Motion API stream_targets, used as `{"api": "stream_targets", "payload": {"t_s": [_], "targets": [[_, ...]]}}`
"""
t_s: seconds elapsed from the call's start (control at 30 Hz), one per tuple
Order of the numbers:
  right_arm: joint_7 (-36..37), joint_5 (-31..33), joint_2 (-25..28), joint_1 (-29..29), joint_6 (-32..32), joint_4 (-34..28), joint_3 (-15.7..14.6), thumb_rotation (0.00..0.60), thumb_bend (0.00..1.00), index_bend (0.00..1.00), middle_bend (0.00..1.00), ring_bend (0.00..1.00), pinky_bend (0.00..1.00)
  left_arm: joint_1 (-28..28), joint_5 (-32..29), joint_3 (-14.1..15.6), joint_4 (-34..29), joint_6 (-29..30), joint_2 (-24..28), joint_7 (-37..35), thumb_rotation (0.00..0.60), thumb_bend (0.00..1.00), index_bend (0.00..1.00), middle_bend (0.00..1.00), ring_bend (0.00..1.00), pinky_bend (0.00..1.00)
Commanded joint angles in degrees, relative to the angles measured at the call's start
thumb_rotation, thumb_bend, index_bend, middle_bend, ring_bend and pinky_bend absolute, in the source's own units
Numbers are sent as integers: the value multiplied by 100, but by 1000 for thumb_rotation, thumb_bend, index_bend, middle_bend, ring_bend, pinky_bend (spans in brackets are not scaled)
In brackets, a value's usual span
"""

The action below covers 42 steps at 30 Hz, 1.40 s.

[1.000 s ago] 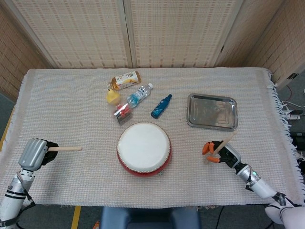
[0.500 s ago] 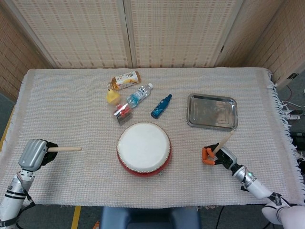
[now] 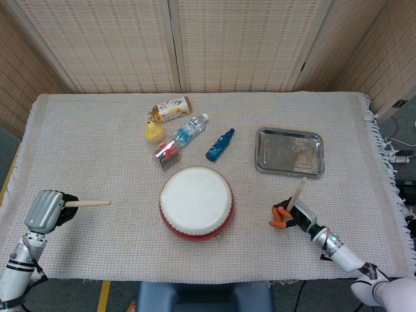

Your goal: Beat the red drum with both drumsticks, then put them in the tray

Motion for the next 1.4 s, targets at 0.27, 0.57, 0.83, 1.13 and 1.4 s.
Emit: {"api": "stream_targets", "payload": {"t_s": [0.27,0.57,0.83,1.13,1.4], "targets": [[-360,95,-86,-30,-47,-80,71,600,386,1000,865,835,879,9,3,12,54,-1,-21,-47,600,845,1000,1000,1000,1000],[-814,265,-212,-94,-83,-102,232,600,800,1000,1000,1000,1000,10,-9,9,96,-9,-40,-86,600,846,1000,1000,1000,1000],[-1689,219,-29,-56,-14,-311,286,600,920,1000,1000,1000,1000,-6,-2,7,121,-30,-29,-86,600,845,1000,1000,1000,1000],[-5835,553,1282,201,-559,-2230,625,600,990,1000,1000,1000,1000,-94,105,7,89,-59,15,-7,600,844,1000,1000,1000,1000],[-8824,1111,3065,787,-1638,-4628,952,600,998,1000,1000,1000,1000,-253,328,-4,-54,-63,155,252,600,845,1000,1000,1000,1000]]}}
